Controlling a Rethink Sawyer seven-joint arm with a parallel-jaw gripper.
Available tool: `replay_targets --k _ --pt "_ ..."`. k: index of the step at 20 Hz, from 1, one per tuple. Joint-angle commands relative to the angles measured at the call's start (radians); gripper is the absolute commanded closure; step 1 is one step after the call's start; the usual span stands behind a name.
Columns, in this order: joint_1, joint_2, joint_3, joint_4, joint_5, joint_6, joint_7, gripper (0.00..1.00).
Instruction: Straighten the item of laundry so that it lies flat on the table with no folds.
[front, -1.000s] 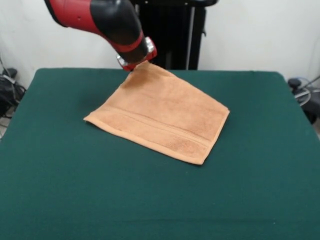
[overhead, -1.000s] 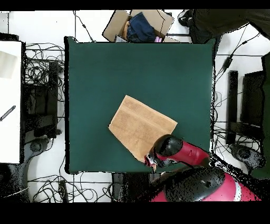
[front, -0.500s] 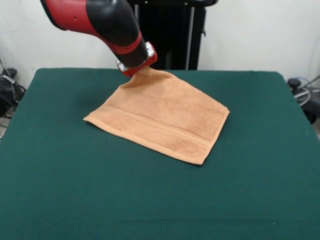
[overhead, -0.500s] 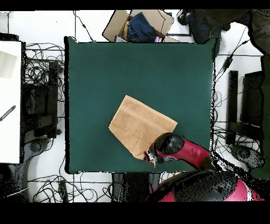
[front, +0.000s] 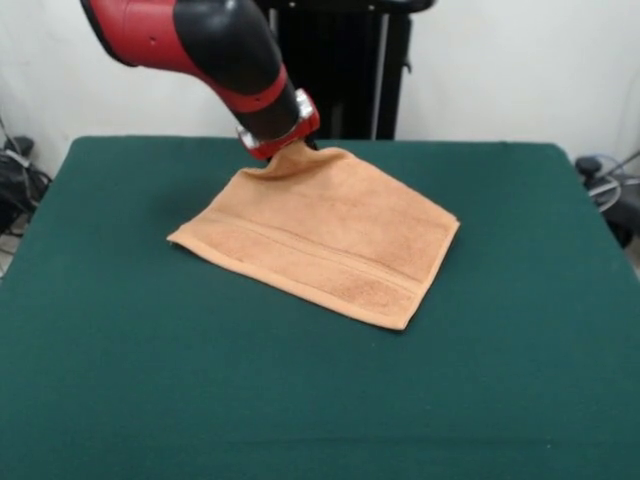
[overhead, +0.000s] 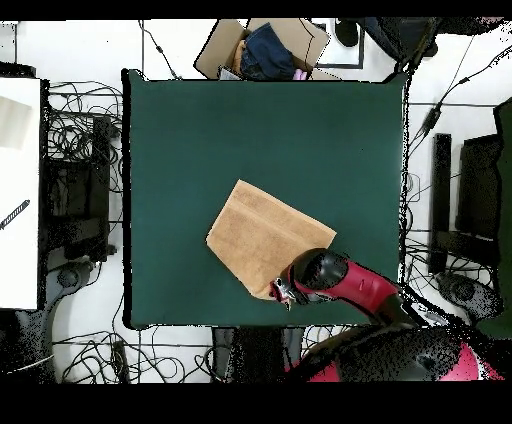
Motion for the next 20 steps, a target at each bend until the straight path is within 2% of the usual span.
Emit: replay_targets --k 1,9,20 --pt "-0.008 -0.020 0.125 0.010 0.062 -0.090 0.172 0.00" --pt "0.024 -0.138 0.086 0.066 0.102 0.010 0.226 0.00" --pt "0.059 -0.281 0.036 0.103 0.135 0.160 0.208 0.00"
